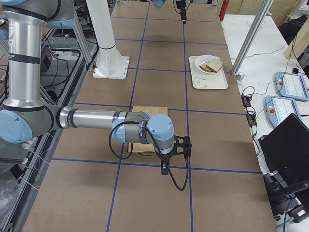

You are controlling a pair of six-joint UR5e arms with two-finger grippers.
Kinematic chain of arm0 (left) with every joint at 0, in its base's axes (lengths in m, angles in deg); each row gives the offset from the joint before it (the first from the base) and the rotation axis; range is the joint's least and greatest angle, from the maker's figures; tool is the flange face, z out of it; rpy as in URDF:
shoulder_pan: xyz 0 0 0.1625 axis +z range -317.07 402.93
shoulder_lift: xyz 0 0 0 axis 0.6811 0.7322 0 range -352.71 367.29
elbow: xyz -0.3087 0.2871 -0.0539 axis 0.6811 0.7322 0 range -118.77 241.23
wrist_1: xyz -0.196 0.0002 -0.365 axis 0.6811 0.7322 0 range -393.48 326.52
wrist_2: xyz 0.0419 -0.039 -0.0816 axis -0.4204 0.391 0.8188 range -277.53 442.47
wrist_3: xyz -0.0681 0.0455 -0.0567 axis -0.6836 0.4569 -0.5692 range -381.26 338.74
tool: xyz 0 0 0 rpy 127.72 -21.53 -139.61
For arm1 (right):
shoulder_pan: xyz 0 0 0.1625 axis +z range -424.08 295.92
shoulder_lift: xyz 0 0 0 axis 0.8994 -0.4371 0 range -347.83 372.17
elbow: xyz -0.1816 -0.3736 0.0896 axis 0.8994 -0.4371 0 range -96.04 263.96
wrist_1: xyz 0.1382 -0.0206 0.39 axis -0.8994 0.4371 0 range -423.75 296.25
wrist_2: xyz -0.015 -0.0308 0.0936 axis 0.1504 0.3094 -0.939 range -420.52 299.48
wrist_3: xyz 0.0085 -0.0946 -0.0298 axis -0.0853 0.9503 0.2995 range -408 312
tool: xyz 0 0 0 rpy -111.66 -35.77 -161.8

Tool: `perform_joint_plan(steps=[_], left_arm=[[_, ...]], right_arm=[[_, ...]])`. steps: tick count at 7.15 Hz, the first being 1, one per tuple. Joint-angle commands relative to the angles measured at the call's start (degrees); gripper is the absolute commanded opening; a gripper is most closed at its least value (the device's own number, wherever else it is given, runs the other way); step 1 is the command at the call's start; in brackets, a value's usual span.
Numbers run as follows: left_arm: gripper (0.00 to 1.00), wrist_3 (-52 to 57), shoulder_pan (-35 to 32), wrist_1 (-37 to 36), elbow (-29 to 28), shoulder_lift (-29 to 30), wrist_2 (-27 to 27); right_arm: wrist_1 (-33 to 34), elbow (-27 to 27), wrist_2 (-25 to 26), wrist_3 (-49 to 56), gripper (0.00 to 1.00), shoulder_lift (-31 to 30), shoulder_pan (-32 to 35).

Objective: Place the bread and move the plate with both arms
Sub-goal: 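Slide the plate with the left gripper onto the bear tray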

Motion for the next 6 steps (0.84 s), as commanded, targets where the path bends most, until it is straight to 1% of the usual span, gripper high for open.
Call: perform_joint_plan(steps=[1,2,3,4,5,6], left_arm=[[0.99,31.66,-12.64,-15.22,0.56,-2.97,0.18],[0.99,35.96,-21.75,-19.9,-4.15,-3.24,6.02],[0.99,46.19,-29.41,-19.59,-14.9,-3.76,20.0],[0.99,60.91,-35.49,-19.59,-23.88,-3.86,25.44],[0.99,60.44,-36.77,-20.46,-24.32,-4.99,22.89],[0.99,59.74,-37.39,-17.08,-20.49,-10.57,20.77]], right_arm=[[0.0,-0.23,-0.16,0.48,1.0,-0.22,0.0],[0.0,-0.32,0.01,0.48,1.0,-0.65,0.0],[0.09,-0.32,2.36,0.48,1.0,-0.83,0.0],[0.17,-0.4,4.56,0.39,1.0,-0.75,-0.17],[0.26,-0.67,4.58,0.13,1.0,-0.75,-0.61],[0.26,-0.76,4.58,-0.05,1.0,-0.75,-1.14]])
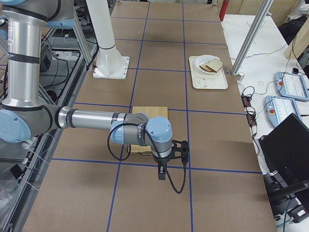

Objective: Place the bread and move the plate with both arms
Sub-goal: 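Slide the plate with the left gripper onto the bear tray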

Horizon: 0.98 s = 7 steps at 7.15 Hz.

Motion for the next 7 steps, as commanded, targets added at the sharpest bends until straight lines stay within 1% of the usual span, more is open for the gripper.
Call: perform_joint_plan(steps=[1,3,5,7], left_arm=[[0.99,1.18,-2.07,2.87,3.89,-9.36,-1.2],[0.99,1.7,-1.99,2.79,9.43,-14.65,-1.28],[0.99,1.79,-1.99,2.96,9.19,-16.6,-1.28],[0.99,1.7,-1.9,2.96,9.1,-16.87,-1.37]], right_arm=[[0.05,-0.16,0.35,-0.32,1.0,-0.01,-1.36],[-0.04,-0.16,1.48,-0.58,1.0,-0.09,-2.51],[-0.13,-0.16,1.49,-0.59,1.0,-0.09,-2.6],[-0.13,-0.16,1.4,-0.59,1.0,-0.18,-2.6]])
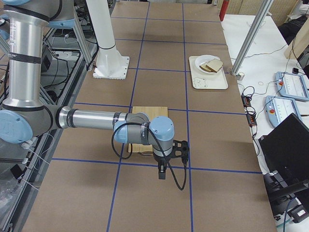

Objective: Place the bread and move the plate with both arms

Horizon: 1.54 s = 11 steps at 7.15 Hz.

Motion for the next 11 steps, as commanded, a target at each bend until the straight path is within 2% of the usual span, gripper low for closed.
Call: perform_joint_plan(steps=[1,11], left_arm=[[0.99,-0.14,0.03,0.02,0.03,-0.29,-0.07],[0.99,-0.32,-0.06,-0.06,0.38,-1.25,0.02]], right_arm=[[-0.01,0.0,-0.05,0.0,1.0,-0.03,-0.03],[-0.01,0.0,-0.32,0.09,1.0,-0.21,-0.03]])
